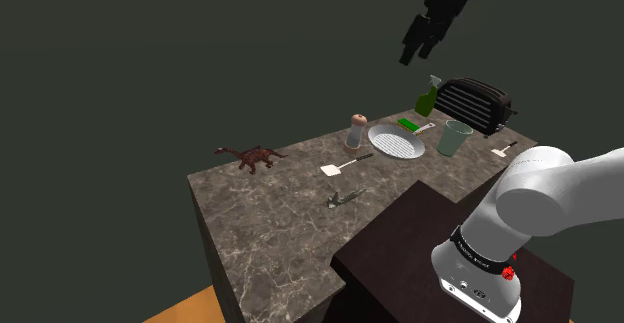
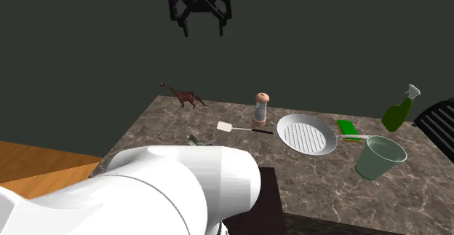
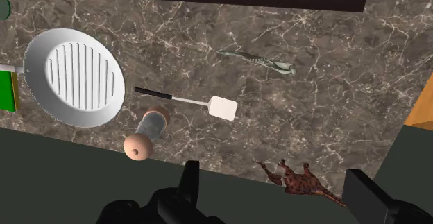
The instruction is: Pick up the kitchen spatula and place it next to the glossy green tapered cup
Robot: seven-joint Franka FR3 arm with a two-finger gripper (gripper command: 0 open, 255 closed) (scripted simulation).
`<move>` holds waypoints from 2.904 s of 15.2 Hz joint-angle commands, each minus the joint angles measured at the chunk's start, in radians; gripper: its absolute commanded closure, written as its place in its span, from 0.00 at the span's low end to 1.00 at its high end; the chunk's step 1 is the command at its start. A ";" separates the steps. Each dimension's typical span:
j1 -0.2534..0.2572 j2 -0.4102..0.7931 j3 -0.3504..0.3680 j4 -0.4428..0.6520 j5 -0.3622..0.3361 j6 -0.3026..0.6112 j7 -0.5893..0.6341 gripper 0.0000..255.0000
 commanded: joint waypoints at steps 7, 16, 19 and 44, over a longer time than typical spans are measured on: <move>0.039 0.033 -0.108 -0.151 -0.060 0.160 -0.237 0.00; 0.092 0.209 -0.281 -0.276 -0.146 0.429 -0.592 0.00; 0.113 0.303 -0.340 -0.289 -0.163 0.525 -0.715 0.00; 0.067 1.300 -0.325 0.031 0.253 1.077 -1.820 0.00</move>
